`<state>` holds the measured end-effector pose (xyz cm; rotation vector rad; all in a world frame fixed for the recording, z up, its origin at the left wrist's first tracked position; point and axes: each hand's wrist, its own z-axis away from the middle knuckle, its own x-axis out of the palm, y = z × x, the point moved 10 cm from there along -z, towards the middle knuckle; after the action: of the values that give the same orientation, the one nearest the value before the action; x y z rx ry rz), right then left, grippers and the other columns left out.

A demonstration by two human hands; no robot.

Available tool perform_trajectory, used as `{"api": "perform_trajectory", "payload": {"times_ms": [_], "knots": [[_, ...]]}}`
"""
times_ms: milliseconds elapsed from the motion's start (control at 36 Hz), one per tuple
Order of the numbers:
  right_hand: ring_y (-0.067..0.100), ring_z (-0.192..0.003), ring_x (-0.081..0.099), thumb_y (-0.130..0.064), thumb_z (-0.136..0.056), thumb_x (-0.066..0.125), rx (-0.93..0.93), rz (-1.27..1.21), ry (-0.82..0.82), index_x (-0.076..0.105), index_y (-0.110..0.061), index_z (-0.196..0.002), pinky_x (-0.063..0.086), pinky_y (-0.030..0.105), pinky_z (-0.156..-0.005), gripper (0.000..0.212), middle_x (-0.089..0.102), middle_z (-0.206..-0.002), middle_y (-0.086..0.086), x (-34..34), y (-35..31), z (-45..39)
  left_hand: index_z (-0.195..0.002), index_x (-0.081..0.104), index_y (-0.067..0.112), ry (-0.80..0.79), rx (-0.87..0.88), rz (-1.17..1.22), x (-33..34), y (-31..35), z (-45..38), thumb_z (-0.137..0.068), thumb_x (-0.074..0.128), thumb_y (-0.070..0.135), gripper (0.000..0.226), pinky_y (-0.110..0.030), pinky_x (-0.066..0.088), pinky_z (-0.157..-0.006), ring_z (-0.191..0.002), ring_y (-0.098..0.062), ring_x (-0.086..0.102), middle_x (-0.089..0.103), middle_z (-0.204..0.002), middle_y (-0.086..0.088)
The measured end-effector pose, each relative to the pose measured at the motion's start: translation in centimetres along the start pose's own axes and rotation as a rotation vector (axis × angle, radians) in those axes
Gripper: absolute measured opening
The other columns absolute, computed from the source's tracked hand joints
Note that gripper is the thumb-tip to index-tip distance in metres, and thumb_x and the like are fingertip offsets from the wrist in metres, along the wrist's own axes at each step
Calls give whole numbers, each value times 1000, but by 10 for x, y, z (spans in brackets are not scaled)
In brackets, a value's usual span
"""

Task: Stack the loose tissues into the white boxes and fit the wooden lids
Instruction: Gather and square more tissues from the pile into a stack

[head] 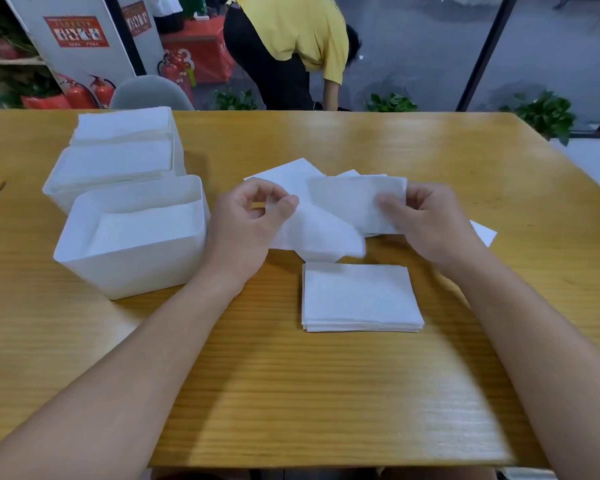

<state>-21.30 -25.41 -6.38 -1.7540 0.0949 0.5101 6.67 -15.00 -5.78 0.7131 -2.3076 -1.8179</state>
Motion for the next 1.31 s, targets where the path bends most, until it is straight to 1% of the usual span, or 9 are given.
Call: {"api": "perform_trajectory", "payload": {"times_ms": [83,250,417,611,750,861,1056,1194,1306], "knots": [[18,-75,81,-30,-98,74,54,-54,48,82,-26,-100,65,38,-63,9,82,-85,-4,-4,8,-1,-93,76,28,18,-3,3,-2,1,1,-94,83,48,21,-34,55,-92,-100,-7,71,77,-99,12],[15,-99,76,-31,-98,79,120,166,144,66,-35,-139,66,41,-80,43,73,-122,-9,-17,16,-4,-115,69,28,-17,-30,185,0,2,3,-88,92,25,35,-65,61,-96,-110,-31,75,78,-116,-4],[12,-138,50,-40,-100,76,-136,543,192,68,-30,-138,36,26,-106,41,59,-148,-13,-13,-26,8,-148,60,28,-100,-17,340,7,12,6,-96,83,10,60,-43,65,-91,-116,-27,76,79,-125,-6],[-3,-132,60,-49,-97,79,-230,164,-133,79,-40,-115,47,25,-95,20,70,-134,-27,37,-51,30,-131,74,19,-150,66,315,12,23,8,-97,82,8,37,-39,63,-90,-110,-23,72,75,-123,-11],[4,-114,71,-28,-100,79,-229,114,-61,81,-30,-97,48,14,-76,4,78,-114,-19,33,-53,30,-122,77,20,-177,75,287,15,24,9,-96,83,9,29,-33,59,-88,-102,-18,69,76,-112,-3],[7,-112,72,-26,-102,78,-270,121,-92,80,-28,-96,53,27,-96,7,79,-110,-15,29,-56,31,-115,79,30,-129,97,79,12,23,9,-98,84,30,18,-45,56,-77,-93,-31,69,74,-103,-12],[14,-101,75,-28,-103,75,-262,127,-78,78,-28,-97,60,53,-82,7,79,-101,-11,26,-52,29,-98,83,40,-32,167,-149,3,30,9,-95,83,46,7,-27,51,-78,-89,-15,58,64,-110,12],[17,-76,67,-26,-105,73,-258,53,-88,75,-27,-93,51,34,-70,12,75,-89,-4,24,-52,27,-99,81,34,-71,237,-205,7,39,11,-103,76,32,7,-35,56,-90,-114,-17,68,74,-111,14],[29,-64,55,-26,-106,72,-231,-1,-112,75,-22,-97,44,36,-59,10,73,-85,13,16,-52,32,-101,79,35,-75,249,-195,5,42,11,-107,71,34,10,-29,54,-80,-94,-14,70,78,-101,14]]}}
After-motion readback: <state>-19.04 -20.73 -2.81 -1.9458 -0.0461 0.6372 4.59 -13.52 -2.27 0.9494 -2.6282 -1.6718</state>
